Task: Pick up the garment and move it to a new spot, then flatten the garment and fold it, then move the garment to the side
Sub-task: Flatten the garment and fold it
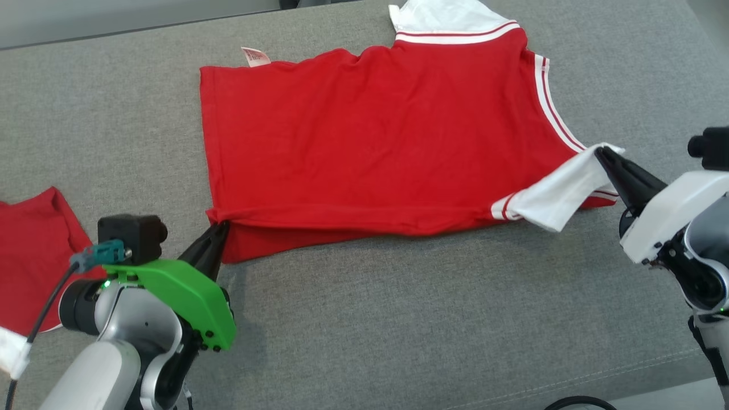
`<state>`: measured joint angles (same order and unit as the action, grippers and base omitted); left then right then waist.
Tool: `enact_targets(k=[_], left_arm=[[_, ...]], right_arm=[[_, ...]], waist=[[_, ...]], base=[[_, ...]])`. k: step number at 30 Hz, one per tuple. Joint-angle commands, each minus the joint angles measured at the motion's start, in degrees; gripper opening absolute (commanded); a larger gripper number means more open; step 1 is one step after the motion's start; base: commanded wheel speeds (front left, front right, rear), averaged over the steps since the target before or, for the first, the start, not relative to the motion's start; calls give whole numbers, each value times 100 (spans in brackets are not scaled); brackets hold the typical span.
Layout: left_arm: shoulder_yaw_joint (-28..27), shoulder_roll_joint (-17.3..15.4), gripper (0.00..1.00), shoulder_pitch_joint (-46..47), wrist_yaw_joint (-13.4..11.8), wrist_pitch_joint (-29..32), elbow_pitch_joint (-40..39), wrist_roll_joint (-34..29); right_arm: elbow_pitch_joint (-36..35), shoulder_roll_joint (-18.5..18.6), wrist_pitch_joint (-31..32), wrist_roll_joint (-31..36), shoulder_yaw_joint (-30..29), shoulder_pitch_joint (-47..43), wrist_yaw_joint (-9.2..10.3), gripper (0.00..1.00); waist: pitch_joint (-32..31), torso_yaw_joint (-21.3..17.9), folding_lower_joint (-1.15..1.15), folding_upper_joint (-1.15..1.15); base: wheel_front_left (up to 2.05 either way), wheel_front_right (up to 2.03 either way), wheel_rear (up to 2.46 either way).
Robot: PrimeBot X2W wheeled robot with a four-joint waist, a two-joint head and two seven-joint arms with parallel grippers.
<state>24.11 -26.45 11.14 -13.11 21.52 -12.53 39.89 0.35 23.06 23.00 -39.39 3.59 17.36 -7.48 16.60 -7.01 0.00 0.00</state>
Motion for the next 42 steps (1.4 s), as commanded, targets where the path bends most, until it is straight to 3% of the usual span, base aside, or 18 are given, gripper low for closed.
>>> enact_targets(k=[1, 6, 22, 23, 24, 25, 26, 27, 31, 37, 40, 42], left_arm=[[0, -18, 0, 265, 8, 111, 121, -8], [170, 107, 0, 932, 65, 536, 747, -11], [577, 650, 0, 2219, 527, 487, 2425, -214], [595, 670, 12, 2250, 537, 457, 2497, -226], [583, 708, 44, 2268, 506, 410, 2537, -224], [605, 734, 76, 2252, 520, 418, 2571, -196], [605, 734, 76, 2252, 520, 418, 2571, -196], [620, 744, 100, 2225, 521, 408, 2588, -192], [543, 735, 100, 1898, 330, 92, 2321, -283], [314, 612, 100, 982, -232, -509, 1169, -399], [202, 507, 100, 541, -426, -972, 649, -591], [182, 542, 100, 251, -422, -1324, 459, -622]], right_arm=[[136, -13, 39, 102, 38, 241, -2, 0], [802, -128, -67, 380, 134, 972, -2, 0], [2340, -193, -606, 1041, 401, 1879, -2, 0], [2381, -229, -697, 1044, 413, 1908, -1, 35], [2418, -251, -803, 1033, 421, 1928, -2, 100], [2431, -256, -934, 1042, 415, 1956, -1, 100], [2431, -256, -934, 1042, 415, 1956, -1, 100], [2404, -239, -1100, 1070, 450, 1972, -1, 100], [2189, -56, -1674, 1091, 582, 1908, -1, 100], [1334, 381, -2544, 1479, 408, 1201, 2, 100], [877, 369, -2932, 1872, 149, 647, 2, 100], [633, 257, -3222, 2182, -56, 293, 2, 100]], waist=[[49, 16, 0, 0], [214, 90, 0, 0], [500, 334, 0, 0], [496, 329, 0, 0], [486, 320, 0, 0], [472, 312, 0, 0], [472, 312, 0, 0], [450, 304, 0, 0], [337, 221, 0, 0], [225, 121, 0, 0], [237, 48, 0, 0], [243, 14, 0, 0]], base=[[0, 0, 0], [0, 0, 0], [0, 0, 0], [0, 0, 0], [0, 0, 0], [0, 0, 0], [0, 0, 0], [0, 0, 0], [0, 0, 0], [0, 0, 0], [0, 0, 0], [0, 0, 0]])
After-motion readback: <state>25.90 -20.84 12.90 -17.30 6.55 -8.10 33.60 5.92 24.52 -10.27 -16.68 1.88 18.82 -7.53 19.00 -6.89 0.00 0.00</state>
